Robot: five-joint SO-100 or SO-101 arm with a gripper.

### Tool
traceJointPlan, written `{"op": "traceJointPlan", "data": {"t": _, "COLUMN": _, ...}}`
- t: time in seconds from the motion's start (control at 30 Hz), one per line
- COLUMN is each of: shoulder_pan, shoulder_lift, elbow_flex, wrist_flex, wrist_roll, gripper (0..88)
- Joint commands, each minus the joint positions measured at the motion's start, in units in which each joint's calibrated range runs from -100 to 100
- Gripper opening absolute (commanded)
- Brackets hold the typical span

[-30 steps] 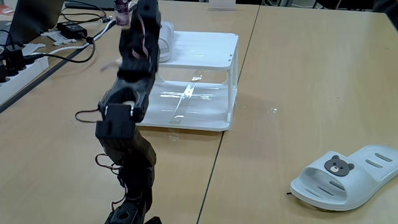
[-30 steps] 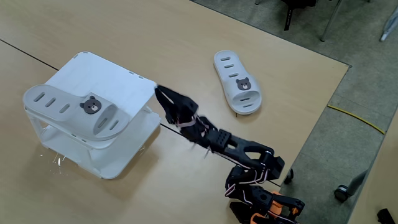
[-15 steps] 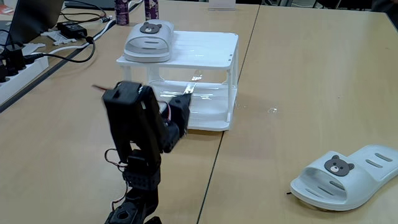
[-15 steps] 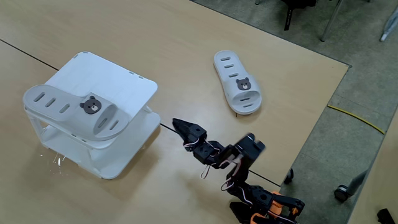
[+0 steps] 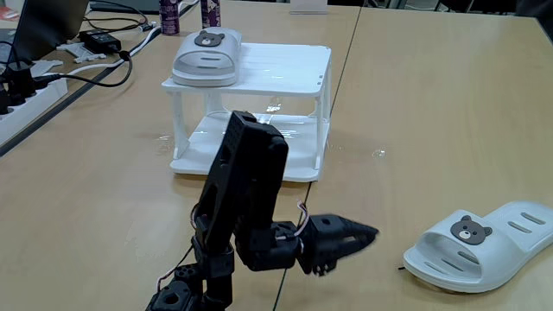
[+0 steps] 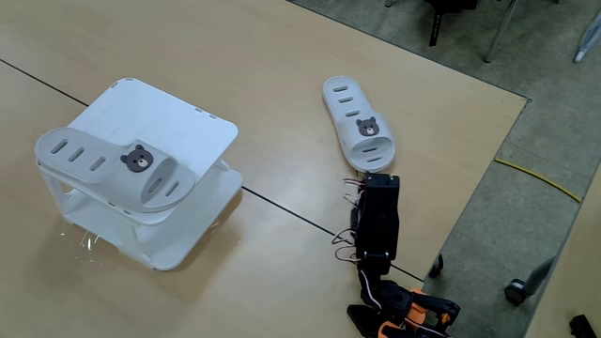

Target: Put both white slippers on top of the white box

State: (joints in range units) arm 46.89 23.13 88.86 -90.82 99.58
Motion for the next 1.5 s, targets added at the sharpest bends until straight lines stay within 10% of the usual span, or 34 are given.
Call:
{"op": "traceJointPlan", "data": {"t": 0.0, "shoulder_pan": 6.2, "shoulder_lift": 1.8, "elbow_flex": 0.8, "wrist_flex": -3.3, "wrist_roll": 0.4, "gripper": 0.7}}
{"op": "traceJointPlan", "data": {"t": 0.77, "shoulder_pan": 2.3, "shoulder_lift": 17.2, "elbow_flex": -33.2, "wrist_flex": -6.4, "wrist_roll": 0.4, "gripper": 19.2}}
{"op": "traceJointPlan", "data": {"t": 1.47, "shoulder_pan": 1.2, "shoulder_lift": 27.6, "elbow_flex": -81.0, "wrist_flex": 27.9, "wrist_roll": 0.4, "gripper": 25.8}}
